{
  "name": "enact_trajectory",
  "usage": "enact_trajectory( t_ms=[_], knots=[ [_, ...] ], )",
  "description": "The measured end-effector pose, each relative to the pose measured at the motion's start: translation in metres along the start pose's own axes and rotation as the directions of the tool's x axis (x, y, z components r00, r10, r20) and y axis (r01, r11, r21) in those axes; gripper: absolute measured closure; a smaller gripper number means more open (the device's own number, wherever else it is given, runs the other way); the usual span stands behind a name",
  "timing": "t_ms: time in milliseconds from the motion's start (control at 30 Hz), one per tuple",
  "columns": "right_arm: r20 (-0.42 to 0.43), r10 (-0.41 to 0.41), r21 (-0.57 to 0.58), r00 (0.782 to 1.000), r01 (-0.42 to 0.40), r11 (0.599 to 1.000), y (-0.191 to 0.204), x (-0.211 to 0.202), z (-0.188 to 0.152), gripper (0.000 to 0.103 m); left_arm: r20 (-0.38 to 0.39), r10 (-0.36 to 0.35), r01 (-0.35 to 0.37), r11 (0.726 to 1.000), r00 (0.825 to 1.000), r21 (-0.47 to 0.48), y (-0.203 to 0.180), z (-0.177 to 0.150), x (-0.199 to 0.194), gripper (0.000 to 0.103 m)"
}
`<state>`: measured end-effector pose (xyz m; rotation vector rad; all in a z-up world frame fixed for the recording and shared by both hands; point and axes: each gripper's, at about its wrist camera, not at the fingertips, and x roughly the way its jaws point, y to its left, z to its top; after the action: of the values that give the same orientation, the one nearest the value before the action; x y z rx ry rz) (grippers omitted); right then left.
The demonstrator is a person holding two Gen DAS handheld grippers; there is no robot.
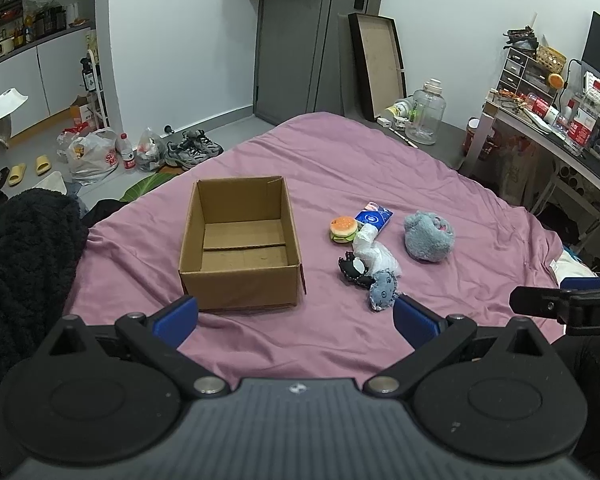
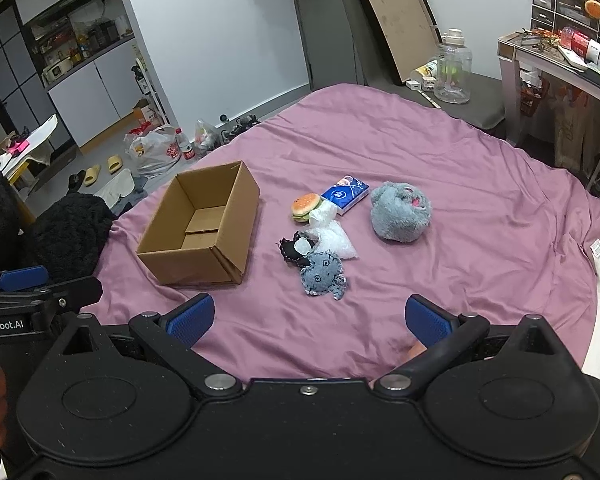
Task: Organize soft objects
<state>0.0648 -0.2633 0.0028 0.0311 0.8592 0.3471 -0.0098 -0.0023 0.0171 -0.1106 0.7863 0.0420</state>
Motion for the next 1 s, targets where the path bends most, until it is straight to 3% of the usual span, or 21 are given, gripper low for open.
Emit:
enact_trajectory(
  t_ms=[1000],
  knots=[
    [0.003, -0.001, -0.003, 1.0, 0.001, 1.0, 0.0013, 0.0, 0.0004, 0.0, 0.006, -0.005, 0.005, 1.0, 1.0, -0.008, -0.0024, 0.0045, -0.0006, 0.0]
  ],
)
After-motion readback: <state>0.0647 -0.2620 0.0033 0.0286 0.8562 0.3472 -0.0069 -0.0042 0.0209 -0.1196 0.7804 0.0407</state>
